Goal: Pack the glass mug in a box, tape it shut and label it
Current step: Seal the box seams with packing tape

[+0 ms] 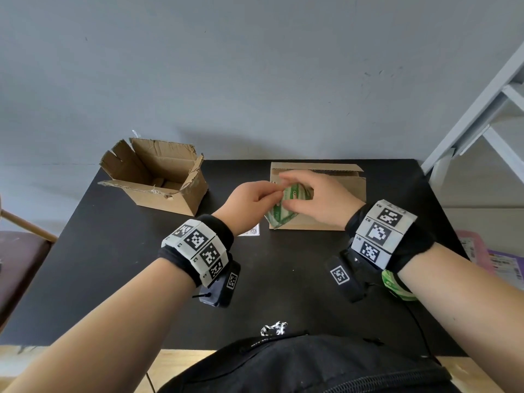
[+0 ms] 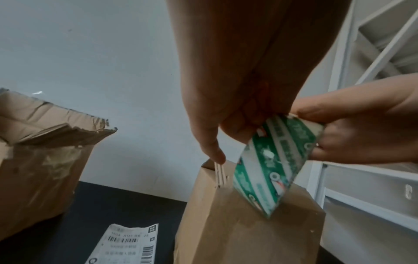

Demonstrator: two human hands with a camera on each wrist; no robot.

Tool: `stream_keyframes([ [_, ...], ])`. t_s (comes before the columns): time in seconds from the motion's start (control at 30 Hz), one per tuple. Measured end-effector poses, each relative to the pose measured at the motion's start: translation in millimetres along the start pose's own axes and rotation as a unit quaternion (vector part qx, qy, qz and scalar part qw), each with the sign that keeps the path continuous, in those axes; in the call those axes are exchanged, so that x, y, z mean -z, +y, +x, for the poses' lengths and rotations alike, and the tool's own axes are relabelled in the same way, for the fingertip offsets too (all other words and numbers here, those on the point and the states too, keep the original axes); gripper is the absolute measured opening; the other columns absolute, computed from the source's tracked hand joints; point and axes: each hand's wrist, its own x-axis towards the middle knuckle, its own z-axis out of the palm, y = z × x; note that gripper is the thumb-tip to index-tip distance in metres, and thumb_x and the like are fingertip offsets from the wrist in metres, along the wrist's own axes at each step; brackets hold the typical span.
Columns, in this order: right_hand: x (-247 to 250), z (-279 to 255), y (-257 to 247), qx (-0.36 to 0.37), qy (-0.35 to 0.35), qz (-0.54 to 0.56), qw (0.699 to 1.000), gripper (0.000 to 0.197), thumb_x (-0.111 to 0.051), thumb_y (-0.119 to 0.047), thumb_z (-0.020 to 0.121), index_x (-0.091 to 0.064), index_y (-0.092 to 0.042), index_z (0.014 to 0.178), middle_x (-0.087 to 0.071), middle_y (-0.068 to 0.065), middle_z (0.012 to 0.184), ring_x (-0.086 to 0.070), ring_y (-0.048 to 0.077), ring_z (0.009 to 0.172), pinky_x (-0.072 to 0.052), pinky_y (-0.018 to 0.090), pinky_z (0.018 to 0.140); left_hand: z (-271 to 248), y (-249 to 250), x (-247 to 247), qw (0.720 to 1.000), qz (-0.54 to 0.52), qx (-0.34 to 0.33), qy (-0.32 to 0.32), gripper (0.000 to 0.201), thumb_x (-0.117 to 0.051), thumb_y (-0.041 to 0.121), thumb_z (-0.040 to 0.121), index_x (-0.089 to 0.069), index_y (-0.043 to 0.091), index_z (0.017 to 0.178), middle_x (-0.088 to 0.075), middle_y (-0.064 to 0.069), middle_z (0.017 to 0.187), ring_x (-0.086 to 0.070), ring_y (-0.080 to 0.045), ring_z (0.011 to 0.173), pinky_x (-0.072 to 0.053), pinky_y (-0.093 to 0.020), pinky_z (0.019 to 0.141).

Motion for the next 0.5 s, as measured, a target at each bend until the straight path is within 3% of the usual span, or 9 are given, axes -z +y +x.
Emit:
stream_keyframes([
  [0.13, 0, 1, 1, -0.074, -0.028, 0.118, 0.990, 0.025, -0.066, -0.020, 0.085, -0.067, -0.010, 0.108, -0.069, 0.006, 0.105, -0.065, 0.018, 0.097, -0.050, 0.034, 0.092, 1, -2, 5, 0.994, -0.090, 0.025, 0.060, 0.012, -0.056, 0.023, 0.093, -0.063, 0.022, 0.083, -0.065, 0.008, 0.076, -0.060, 0.006, 0.064, -0.048, -0.011, 0.062],
  [0.2, -2, 0, 5, -0.084, -0.013, 0.175, 0.981, 0.015, -0.065, -0.016, 0.086, -0.069, -0.009, 0.098, -0.071, 0.009, 0.098, -0.067, 0.023, 0.095, -0.051, 0.042, 0.093, -1, -4, 8, 0.989, -0.134, 0.041, 0.046, 0.002, -0.062, 0.024, 0.089, -0.062, 0.022, 0.089, -0.068, 0.000, 0.087, -0.066, -0.003, 0.078, -0.053, -0.021, 0.072],
  [0.3, -2, -1, 7, -0.093, -0.013, 0.237, 0.967, 0.010, -0.061, -0.009, 0.087, -0.069, -0.010, 0.091, -0.069, 0.015, 0.098, -0.065, 0.031, 0.099, -0.049, 0.048, 0.095, -2, -8, 9, 0.990, -0.125, 0.058, 0.010, 0.022, -0.070, 0.025, 0.081, -0.059, 0.024, 0.099, -0.067, -0.006, 0.106, -0.066, -0.019, 0.098, -0.055, -0.033, 0.085],
  [0.5, 0, -2, 6, -0.121, 0.003, 0.276, 0.953, 0.012, -0.059, -0.004, 0.087, -0.069, -0.005, 0.092, -0.067, 0.017, 0.103, -0.063, 0.030, 0.104, -0.049, 0.045, 0.096, -4, -6, 13, 0.992, -0.122, 0.041, -0.003, 0.023, -0.071, 0.020, 0.081, -0.061, 0.023, 0.101, -0.068, -0.004, 0.107, -0.065, -0.017, 0.100, -0.055, -0.034, 0.088],
])
